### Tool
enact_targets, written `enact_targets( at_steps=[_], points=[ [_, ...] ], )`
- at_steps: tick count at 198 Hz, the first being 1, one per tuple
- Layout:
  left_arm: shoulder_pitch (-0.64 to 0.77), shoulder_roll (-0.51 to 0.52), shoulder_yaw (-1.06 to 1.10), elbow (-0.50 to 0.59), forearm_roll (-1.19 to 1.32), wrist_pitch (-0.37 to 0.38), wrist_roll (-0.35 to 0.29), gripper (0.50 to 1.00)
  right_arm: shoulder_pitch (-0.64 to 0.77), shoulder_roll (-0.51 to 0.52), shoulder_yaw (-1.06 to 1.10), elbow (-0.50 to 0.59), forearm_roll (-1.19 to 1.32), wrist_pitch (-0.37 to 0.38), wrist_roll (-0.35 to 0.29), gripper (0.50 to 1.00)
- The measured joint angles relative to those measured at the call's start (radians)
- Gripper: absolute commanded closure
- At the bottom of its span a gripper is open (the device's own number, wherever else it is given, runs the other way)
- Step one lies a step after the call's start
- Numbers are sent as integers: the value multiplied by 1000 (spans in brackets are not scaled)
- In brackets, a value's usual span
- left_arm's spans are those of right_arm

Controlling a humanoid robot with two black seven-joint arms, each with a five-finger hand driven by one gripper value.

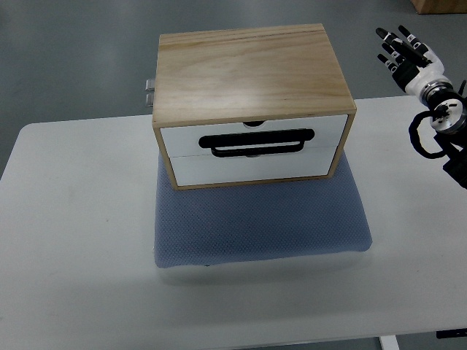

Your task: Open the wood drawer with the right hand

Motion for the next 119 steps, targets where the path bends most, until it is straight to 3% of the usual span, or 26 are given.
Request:
enact_targets(
  at_steps=[119],
  points=[
    [0,0,-1,11,-1,3,-8,500,0,-2,-2,0,-1,4,0,556]
  ],
)
